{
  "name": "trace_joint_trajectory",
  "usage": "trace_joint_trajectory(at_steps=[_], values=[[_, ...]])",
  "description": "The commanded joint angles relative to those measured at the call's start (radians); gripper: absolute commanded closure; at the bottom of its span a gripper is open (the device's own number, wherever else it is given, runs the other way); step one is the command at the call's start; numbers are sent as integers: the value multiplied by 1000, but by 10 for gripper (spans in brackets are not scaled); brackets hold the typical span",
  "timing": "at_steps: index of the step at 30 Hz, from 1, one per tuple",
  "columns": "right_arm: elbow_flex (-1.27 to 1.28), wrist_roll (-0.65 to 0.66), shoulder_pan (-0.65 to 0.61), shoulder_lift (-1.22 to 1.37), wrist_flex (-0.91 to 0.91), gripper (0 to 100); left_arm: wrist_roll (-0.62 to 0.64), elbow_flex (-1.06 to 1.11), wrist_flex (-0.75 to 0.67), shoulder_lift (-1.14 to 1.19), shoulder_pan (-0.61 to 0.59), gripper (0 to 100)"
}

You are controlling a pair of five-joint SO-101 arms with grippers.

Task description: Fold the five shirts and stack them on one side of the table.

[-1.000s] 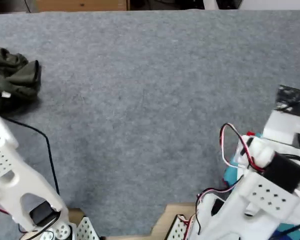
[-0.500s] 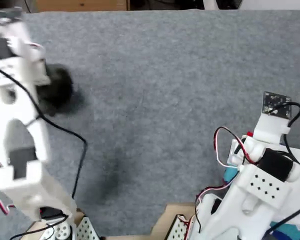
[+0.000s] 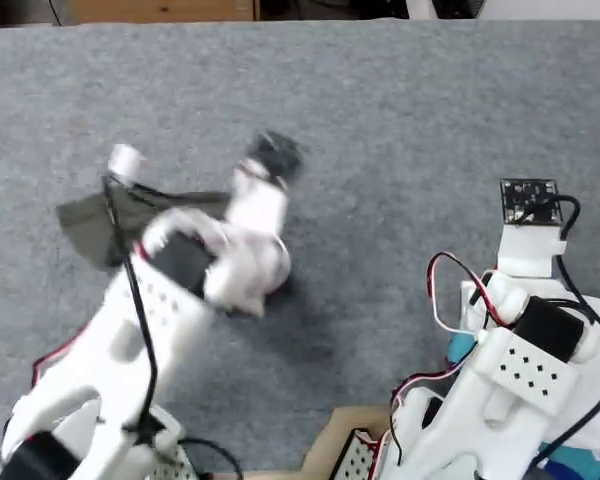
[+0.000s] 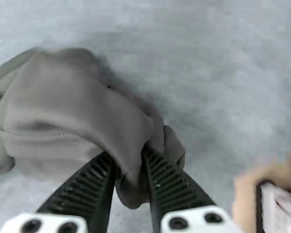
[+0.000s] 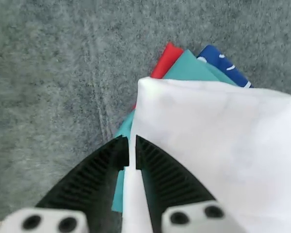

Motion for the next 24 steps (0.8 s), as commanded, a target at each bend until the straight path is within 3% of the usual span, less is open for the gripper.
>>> trace_joint_trajectory(at_steps=[1, 3, 5, 9, 15, 20, 24], values=[[1, 38, -12, -8, -29, 954, 15, 46, -25, -113, 115, 870], [-1, 57, -12, -8, -29, 954, 89, 61, -3, -140, 69, 724], [-2, 68, -15, -8, -29, 954, 184, 46, 29, -154, 6, 680], [-7, 97, -44, -7, -29, 943, 158, -9, 52, -165, -161, 680], [-59, 97, -209, -7, 5, 740, 77, -66, 52, -165, -583, 756], [-209, 95, -452, 74, 130, 772, -35, 23, 32, -163, -962, 816], [-357, 41, -628, 249, 213, 804, -103, 158, -78, -163, -1203, 833]])
